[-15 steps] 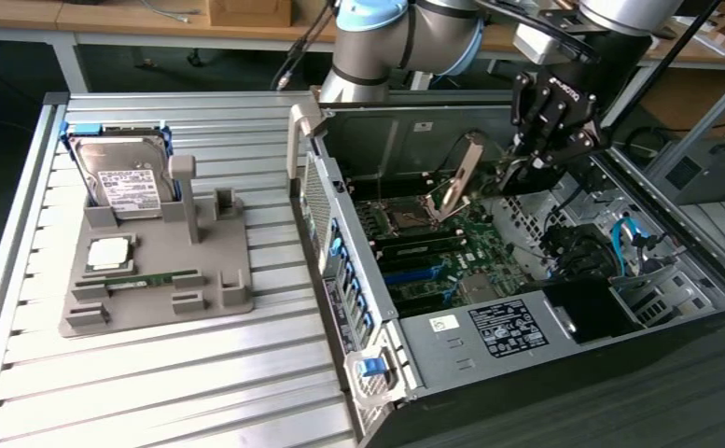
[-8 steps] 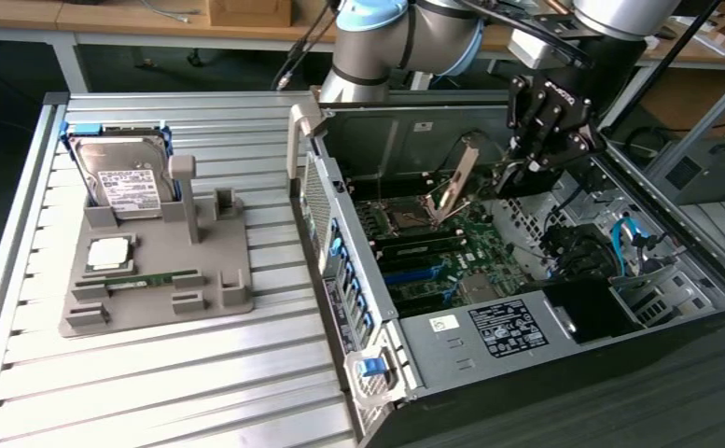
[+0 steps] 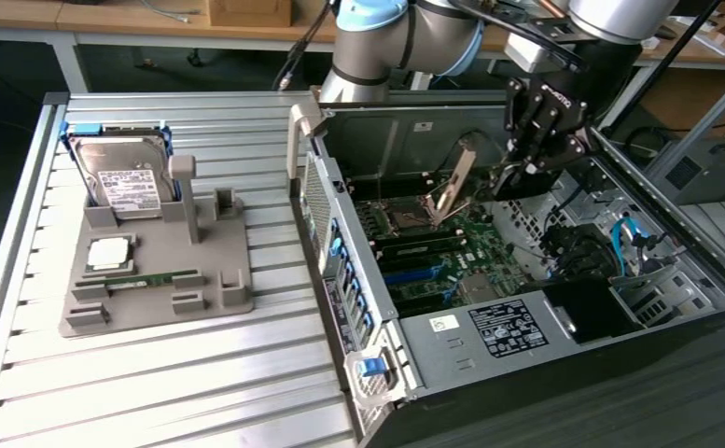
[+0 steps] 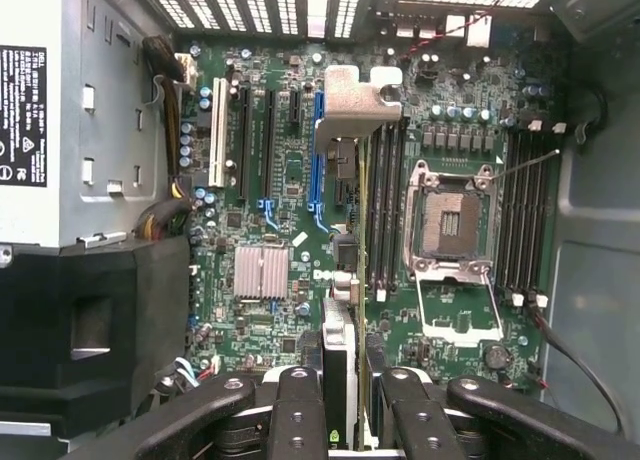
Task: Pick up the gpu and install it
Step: 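Insert the gpu into the slot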
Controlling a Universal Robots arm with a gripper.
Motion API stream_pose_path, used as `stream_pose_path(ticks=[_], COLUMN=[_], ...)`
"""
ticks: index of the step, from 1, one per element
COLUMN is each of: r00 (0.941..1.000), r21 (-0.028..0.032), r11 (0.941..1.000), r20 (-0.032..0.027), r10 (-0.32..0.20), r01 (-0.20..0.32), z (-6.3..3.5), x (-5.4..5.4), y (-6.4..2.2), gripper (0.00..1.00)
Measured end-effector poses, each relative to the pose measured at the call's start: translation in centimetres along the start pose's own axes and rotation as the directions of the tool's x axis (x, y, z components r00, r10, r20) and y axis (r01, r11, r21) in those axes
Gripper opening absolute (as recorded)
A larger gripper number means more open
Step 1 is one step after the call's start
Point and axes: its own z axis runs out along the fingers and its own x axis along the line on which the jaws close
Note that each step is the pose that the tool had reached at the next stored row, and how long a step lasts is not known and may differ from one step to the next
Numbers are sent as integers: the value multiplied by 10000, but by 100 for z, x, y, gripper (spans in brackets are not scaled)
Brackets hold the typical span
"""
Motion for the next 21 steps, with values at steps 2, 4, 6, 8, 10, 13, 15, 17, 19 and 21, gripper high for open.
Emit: stream_pose_path(ticks=[2, 4, 6, 8, 10, 13, 15, 17, 19, 21], r00=[10000, 10000, 10000, 10000, 10000, 10000, 10000, 10000, 10000, 10000], r21=[-1, 0, 0, 0, 0, 0, 0, 0, -1, -1], r11=[10000, 10000, 10000, 10000, 10000, 10000, 10000, 10000, 10000, 10000], r20=[-1, 0, 0, 1, 0, 0, 0, 1, -1, -1], r10=[0, 0, 1, 0, 0, 1, -1, 0, 0, 1], r01=[0, 0, -1, 0, 0, -1, 1, 0, 0, -1], z=[9, 17, 25, 38, 46, 57, 64, 72, 77, 83], x=[0, 1, 1, 2, 4, 6, 8, 10, 11, 12], y=[6, 10, 15, 21, 25, 30, 32, 32, 33, 33], gripper=[27, 27, 27, 27, 27, 27, 27, 27, 27, 27])
